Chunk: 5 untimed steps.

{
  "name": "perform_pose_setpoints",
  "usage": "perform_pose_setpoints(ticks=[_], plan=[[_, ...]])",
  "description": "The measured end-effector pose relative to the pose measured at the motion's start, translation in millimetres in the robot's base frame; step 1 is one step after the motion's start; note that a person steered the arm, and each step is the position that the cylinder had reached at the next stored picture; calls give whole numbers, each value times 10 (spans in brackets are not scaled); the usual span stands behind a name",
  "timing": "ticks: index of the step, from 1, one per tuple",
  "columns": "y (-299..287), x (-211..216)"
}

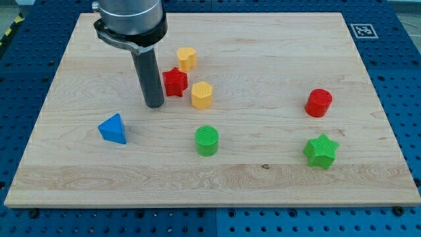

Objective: Move the red star top diagonally to the yellow hexagon

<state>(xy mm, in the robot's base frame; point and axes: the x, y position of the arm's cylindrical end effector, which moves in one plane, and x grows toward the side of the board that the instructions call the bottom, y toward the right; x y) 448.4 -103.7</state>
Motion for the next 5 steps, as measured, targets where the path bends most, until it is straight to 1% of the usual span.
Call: perform_pose_setpoints(ticks=[4,5], plan=[[46,272],[52,286]])
